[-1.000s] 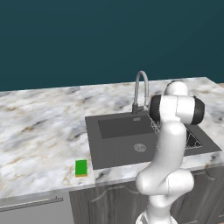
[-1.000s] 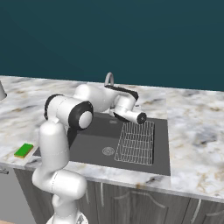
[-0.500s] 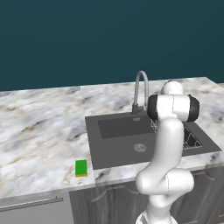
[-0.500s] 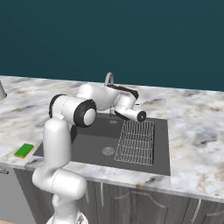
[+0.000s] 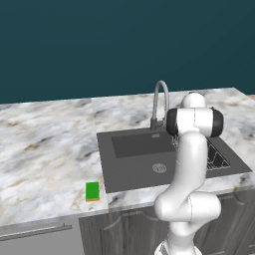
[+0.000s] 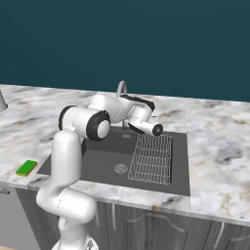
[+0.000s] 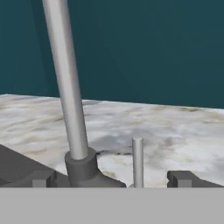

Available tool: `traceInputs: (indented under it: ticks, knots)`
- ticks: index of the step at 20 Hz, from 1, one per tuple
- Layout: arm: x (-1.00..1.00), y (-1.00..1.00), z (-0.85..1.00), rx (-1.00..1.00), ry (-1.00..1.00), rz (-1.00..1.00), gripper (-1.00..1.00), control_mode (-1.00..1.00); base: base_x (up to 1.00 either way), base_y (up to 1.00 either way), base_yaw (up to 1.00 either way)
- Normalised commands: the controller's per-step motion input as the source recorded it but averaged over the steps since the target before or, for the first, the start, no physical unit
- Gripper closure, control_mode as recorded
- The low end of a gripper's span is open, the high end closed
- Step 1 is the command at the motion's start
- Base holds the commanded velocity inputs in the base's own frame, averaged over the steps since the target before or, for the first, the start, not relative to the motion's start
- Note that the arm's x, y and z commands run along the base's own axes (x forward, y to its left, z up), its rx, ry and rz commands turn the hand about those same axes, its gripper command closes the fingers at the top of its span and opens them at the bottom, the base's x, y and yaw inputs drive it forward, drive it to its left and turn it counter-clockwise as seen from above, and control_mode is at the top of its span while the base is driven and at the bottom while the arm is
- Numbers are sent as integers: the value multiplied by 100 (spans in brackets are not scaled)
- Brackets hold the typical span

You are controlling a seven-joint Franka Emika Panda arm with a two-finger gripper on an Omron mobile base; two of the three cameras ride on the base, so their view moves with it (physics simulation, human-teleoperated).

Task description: Soak the sponge with water for a few seconds and then drop it inside the sink.

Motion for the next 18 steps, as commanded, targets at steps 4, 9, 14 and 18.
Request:
traceInputs:
  ticks: [4, 9, 14, 18]
  knots:
    - [15, 0, -4, 1, 0, -3, -100, -100, 0, 0, 0]
    - [15, 0, -5, 0, 0, -8, -100, -100, 0, 0, 0]
    - [18, 0, -1, 0, 0, -11, -100, -100, 0, 0, 0]
    - [16, 0, 0, 0, 0, -12, -100, -100, 0, 0, 0]
